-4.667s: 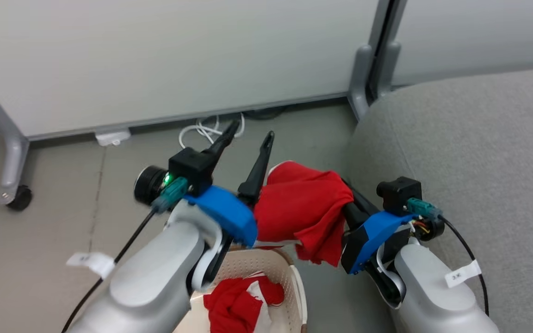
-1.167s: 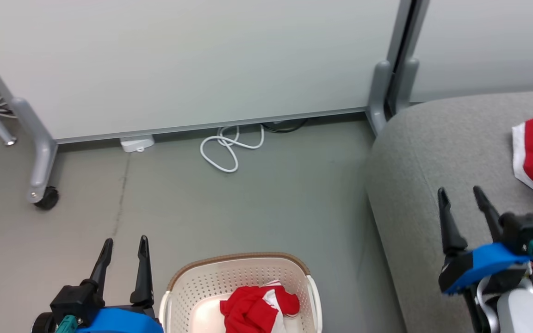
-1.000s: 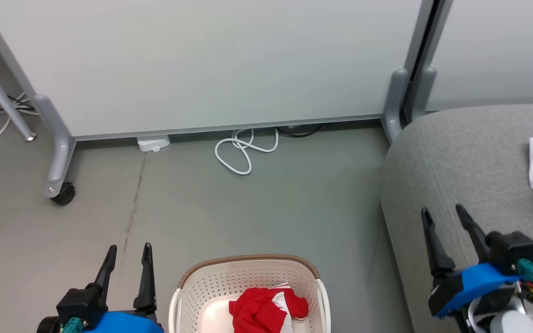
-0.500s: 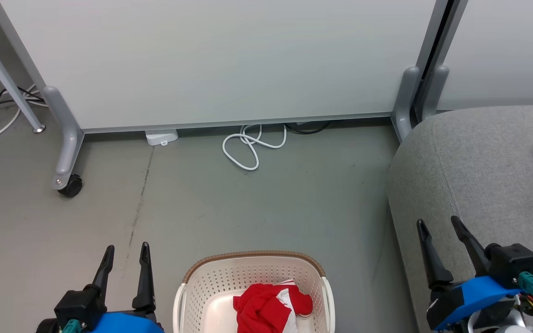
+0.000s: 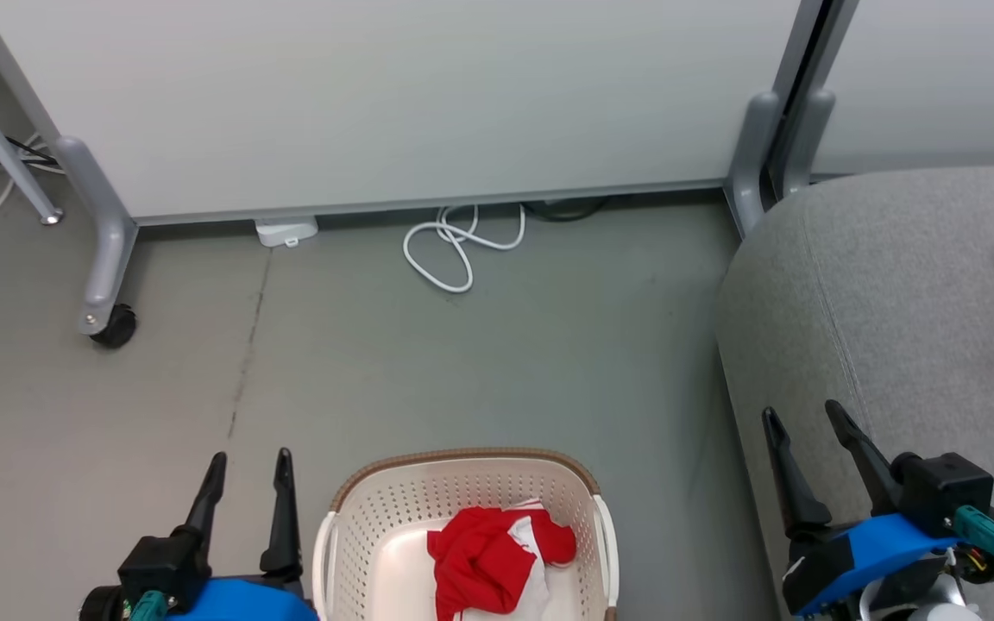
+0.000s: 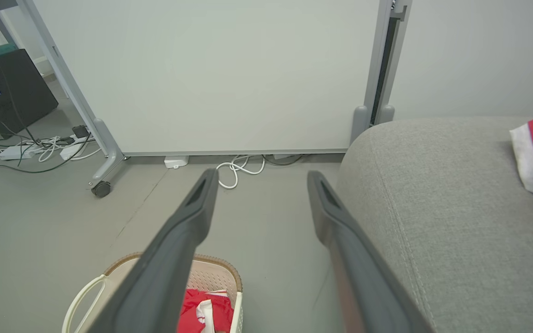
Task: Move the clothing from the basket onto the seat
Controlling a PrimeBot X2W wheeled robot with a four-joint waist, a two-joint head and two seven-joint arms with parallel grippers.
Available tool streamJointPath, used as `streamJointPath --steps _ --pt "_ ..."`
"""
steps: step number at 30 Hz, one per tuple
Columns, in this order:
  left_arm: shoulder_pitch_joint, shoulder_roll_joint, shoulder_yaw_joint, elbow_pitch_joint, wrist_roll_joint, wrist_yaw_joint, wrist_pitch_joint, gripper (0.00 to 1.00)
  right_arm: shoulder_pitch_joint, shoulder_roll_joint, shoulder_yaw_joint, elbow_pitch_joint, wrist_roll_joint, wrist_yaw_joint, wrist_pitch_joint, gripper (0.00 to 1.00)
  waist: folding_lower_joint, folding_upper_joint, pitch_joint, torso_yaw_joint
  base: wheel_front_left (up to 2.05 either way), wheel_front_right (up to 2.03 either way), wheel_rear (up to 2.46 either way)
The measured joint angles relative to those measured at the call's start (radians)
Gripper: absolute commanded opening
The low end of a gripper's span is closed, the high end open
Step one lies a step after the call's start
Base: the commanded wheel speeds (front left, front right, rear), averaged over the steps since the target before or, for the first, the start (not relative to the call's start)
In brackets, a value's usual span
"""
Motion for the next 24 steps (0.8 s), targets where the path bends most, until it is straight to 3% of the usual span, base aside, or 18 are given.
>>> streamJointPath --steps 6,12,19,24 --pt "-0.061 -0.008 -0.033 0.046 0.007 -0.005 0.000 1.00 -0.051 0.001 0.061 -0.027 -0.004 0.000 -0.017 1.00 0.0000 0.0000 0.093 -0.058 0.00 0.00 0.00" --pt "-0.190 -0.004 -0.056 0.204 0.009 -0.014 0.015 1.00 -0.127 0.001 0.132 -0.065 -0.007 0.000 -0.065 1.00 0.0001 0.0000 0.249 -0.149 0.00 0.00 0.00" --pt "-0.363 0.021 -0.048 0.440 -0.016 -0.016 0.063 1.00 -0.230 0.001 0.236 -0.087 0.005 0.000 -0.150 1.00 0.0003 0.0000 0.461 -0.258 0.00 0.00 0.00" --pt "-0.455 0.077 -0.031 0.555 -0.012 0.010 0.086 1.00 -0.299 0.002 0.298 -0.106 0.029 0.000 -0.202 1.00 0.0003 -0.0001 0.599 -0.348 0.00 0.00 0.00"
